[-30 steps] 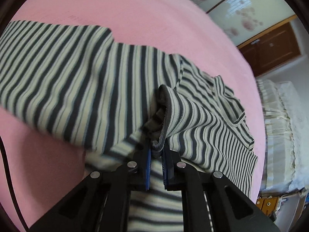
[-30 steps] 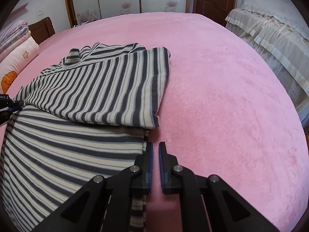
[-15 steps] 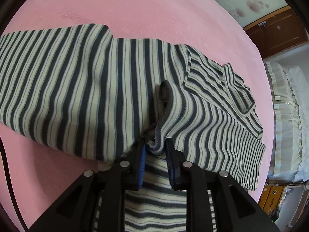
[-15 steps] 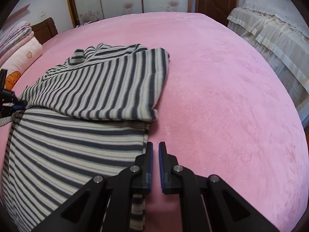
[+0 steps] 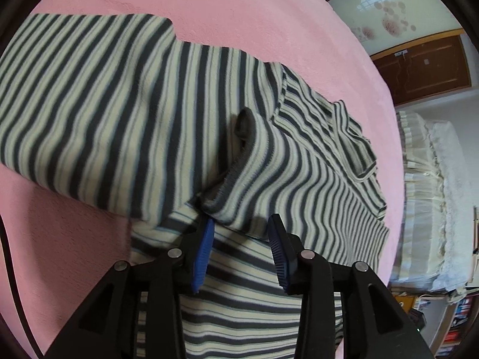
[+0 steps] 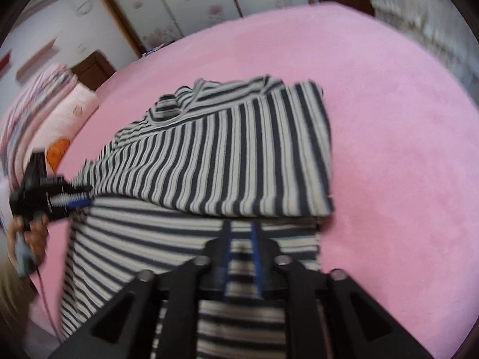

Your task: Fold small clothes

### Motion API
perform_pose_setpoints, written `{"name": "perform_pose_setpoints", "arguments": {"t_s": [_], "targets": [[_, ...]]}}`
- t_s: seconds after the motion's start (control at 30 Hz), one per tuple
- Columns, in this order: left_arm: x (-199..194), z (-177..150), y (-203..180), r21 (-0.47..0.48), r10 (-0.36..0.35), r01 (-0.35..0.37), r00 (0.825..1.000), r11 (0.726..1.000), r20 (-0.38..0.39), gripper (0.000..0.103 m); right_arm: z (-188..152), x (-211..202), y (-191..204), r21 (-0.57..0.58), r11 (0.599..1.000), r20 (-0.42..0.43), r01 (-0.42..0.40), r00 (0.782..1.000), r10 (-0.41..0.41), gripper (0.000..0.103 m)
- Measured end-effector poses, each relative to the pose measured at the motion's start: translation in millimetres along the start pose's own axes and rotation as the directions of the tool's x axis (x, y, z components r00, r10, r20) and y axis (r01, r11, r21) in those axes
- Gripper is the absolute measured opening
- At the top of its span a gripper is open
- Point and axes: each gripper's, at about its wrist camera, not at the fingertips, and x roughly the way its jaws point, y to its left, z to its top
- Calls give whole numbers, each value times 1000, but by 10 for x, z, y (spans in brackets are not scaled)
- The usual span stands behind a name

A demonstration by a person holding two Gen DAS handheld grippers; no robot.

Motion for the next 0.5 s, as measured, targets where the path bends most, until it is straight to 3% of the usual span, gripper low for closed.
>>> {"name": "perform_pose_setpoints", "arguments": {"t_s": [0.23, 0.43, 0.5], "targets": [[17, -23, 12, -24, -29, 30, 999, 999, 33, 35, 19, 31, -223, 150, 988, -8, -38, 999, 39, 27], [20, -31, 4, -3, -19, 19, 999, 1000, 40, 33, -41, -7, -346, 179, 984, -16, -22, 1000, 25, 27], [33, -34, 1, 2, -13, 12, 999, 1000, 46, 24, -24, 42, -401, 207, 978, -17, -26, 999, 30, 27]]}}
